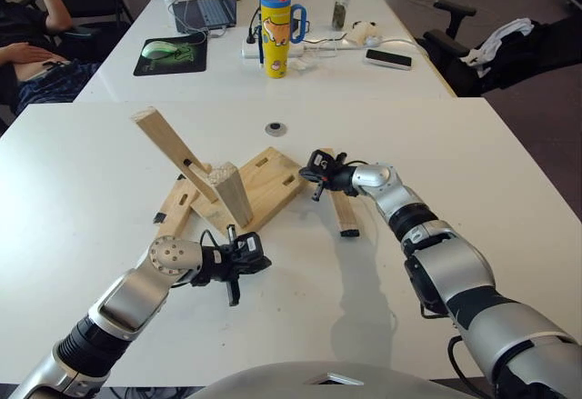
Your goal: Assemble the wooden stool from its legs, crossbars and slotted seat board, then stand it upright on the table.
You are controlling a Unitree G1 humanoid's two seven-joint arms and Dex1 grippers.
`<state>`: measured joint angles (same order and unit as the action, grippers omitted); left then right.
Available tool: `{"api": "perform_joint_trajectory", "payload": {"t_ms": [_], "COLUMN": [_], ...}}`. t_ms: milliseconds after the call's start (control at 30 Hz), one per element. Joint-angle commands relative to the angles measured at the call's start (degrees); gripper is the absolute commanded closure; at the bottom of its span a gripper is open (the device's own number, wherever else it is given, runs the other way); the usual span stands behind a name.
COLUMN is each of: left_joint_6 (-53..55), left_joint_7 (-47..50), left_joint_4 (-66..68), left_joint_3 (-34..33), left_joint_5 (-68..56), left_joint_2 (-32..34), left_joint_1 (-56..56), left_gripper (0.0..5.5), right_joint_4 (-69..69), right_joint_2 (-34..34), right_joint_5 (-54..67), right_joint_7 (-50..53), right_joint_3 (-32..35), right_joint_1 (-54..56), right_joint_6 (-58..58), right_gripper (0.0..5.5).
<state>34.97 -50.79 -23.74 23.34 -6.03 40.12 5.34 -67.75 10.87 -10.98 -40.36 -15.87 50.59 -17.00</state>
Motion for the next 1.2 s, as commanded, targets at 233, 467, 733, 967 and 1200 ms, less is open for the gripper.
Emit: {"api": "perform_joint_trajectory", "payload": {"t_ms": [233, 467, 733, 967, 1200], "left_joint_6": [0.39, -2.79, -5.45, -6.93, -14.36], "left_joint_7": [0.21, 5.56, 10.05, 14.74, 17.11], "left_joint_4": [0.34, 6.71, 12.69, 21.01, 35.61], "left_joint_3": [-0.44, -0.46, -1.11, -0.71, 0.79], "left_joint_5": [0.83, 8.57, 14.04, 16.26, 18.72], "left_joint_2": [1.26, 2.45, 1.34, -3.33, -10.17], "left_joint_1": [0.36, 3.0, 4.53, 9.49, 16.52], "left_gripper": [5.48, 5.48, 5.48, 5.48, 5.48], "right_joint_4": [-3.27, -1.6, 15.57, 41.44, 53.49], "right_joint_2": [2.14, 4.18, 7.69, 7.88, 6.51], "right_joint_5": [-11.1, -14.68, -8.53, 2.12, 4.85], "right_joint_7": [0.92, -16.35, -29.79, -32.64, -23.26], "right_joint_3": [-7.93, -15.04, -15.92, -16.48, -13.77], "right_joint_1": [1.89, -2.66, -12.95, -20.79, -24.26], "right_joint_6": [2.77, 5.38, 10.61, 22.81, 27.39], "right_gripper": [5.5, 5.5, 5.5, 5.5, 5.5]}}
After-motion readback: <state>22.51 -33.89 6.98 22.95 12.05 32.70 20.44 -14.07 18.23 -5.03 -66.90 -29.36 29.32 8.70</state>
